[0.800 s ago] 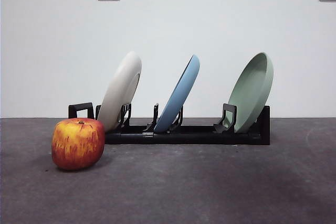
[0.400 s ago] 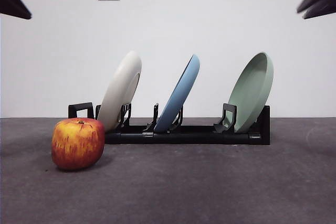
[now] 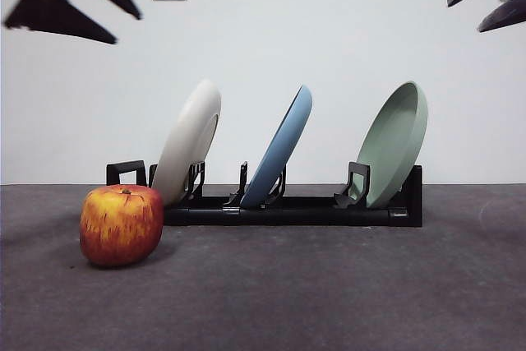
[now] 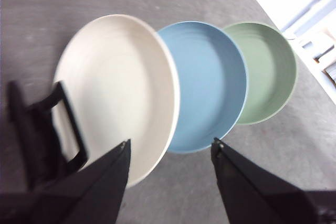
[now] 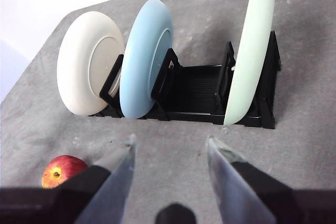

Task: Take the yellow plate from the plate rack,put the plate on the table,take the apple from the table,put the apple in the plate

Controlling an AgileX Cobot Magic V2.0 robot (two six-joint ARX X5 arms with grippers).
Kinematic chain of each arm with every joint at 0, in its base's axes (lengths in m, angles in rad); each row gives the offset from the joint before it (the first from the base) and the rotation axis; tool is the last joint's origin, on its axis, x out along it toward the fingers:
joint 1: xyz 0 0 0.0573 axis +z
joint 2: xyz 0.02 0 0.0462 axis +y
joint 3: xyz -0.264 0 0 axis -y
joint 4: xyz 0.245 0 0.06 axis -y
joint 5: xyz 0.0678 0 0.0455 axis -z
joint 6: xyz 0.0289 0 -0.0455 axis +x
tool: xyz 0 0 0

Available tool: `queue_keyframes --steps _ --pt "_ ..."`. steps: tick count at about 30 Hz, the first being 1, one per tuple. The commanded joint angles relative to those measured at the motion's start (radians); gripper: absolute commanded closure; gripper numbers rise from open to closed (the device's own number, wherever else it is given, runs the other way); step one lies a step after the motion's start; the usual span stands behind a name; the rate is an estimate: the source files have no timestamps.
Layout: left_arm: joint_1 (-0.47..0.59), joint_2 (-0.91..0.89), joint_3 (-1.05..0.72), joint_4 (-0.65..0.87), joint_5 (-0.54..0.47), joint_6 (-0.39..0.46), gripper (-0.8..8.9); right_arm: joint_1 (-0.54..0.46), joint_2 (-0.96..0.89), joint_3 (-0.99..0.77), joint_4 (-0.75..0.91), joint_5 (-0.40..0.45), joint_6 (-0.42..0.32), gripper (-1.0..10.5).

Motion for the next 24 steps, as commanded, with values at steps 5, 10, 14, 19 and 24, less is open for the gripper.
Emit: queue_keyframes --steps 5,10,14,19,24 --pt "-0.076 0.177 0.170 -0.045 -0.027 0.011 5.48 0.002 0.002 0.003 0.004 -0.002 -0.008 7.2" --pt "-0.119 0.283 0.248 -0.040 -0.069 0.009 5.49 0.002 0.002 0.003 0.003 -0.002 -0.008 7.2" --pt "-0.146 0.339 0.264 -0.021 -0.109 0.008 5.49 0.002 0.002 0.003 0.003 -0.002 -0.008 7.2" --pt "-0.163 0.390 0.264 0.004 -0.109 0.011 5.68 0.002 0.002 0.003 0.003 -0.002 -0.008 7.2" --pt "-0.170 0.392 0.264 0.039 -0.111 0.012 7.21 0.002 0.003 0.003 0.000 -0.001 -0.008 7.2"
